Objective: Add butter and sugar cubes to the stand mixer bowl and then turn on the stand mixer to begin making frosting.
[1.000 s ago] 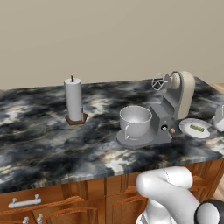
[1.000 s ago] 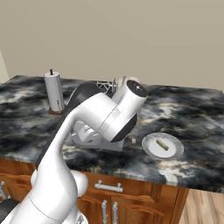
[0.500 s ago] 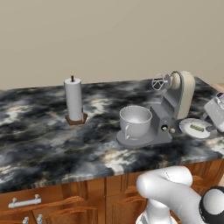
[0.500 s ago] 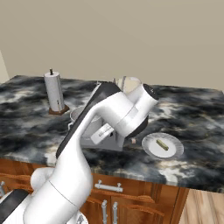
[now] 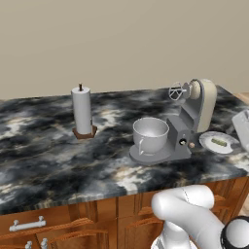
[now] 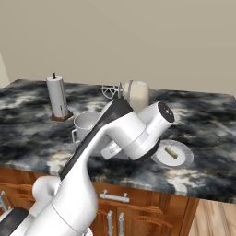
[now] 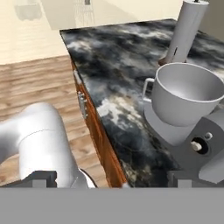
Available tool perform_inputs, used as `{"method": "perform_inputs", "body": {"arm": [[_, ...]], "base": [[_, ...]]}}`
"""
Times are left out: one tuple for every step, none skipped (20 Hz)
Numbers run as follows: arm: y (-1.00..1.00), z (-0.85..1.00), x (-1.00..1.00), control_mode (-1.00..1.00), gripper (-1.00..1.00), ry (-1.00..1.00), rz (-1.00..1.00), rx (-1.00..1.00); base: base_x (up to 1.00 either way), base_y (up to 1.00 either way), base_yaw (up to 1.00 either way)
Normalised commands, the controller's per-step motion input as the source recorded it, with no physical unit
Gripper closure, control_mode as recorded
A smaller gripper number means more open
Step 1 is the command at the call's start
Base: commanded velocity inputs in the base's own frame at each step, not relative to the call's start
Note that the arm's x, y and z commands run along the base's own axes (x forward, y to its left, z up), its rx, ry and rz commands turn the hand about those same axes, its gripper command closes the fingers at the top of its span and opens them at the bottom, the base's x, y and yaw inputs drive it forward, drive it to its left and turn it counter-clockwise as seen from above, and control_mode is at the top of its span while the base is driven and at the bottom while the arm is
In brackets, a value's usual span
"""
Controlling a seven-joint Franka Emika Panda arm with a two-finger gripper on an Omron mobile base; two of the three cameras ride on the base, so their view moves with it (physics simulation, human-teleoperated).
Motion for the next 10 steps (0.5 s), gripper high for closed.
{"method": "perform_inputs", "body": {"arm": [[-0.04,-0.21,0.00,-1.00,-1.00,-0.12,-0.16,0.04],[-0.04,-0.19,0.00,-1.00,-1.00,-0.09,-0.16,0.04],[-0.06,-0.16,0.00,-1.00,-1.00,-0.05,-0.14,0.05],[-0.13,-0.14,0.10,-1.00,-1.00,0.00,-0.11,0.06],[-0.23,-0.10,0.21,-1.00,-1.00,0.00,-0.06,0.07],[-0.33,-0.12,0.22,-1.00,-1.00,0.00,0.00,0.07],[-0.39,-0.09,0.27,-1.00,-1.00,0.01,0.00,0.07],[-0.43,-0.06,0.26,-1.00,-1.00,0.05,0.00,0.09],[-0.47,-0.08,0.31,-1.00,-1.00,0.08,0.00,0.10],[-0.52,-0.10,0.32,-1.00,-1.00,0.10,0.00,0.11]], "base": [[0.00,0.00,0.00],[0.00,0.00,0.00],[0.00,0.00,0.00],[0.00,0.00,0.00],[0.00,0.00,0.00],[0.00,0.00,0.00],[0.00,0.00,0.00],[0.00,0.00,0.00],[0.00,0.00,0.00],[0.00,0.00,0.00]]}}
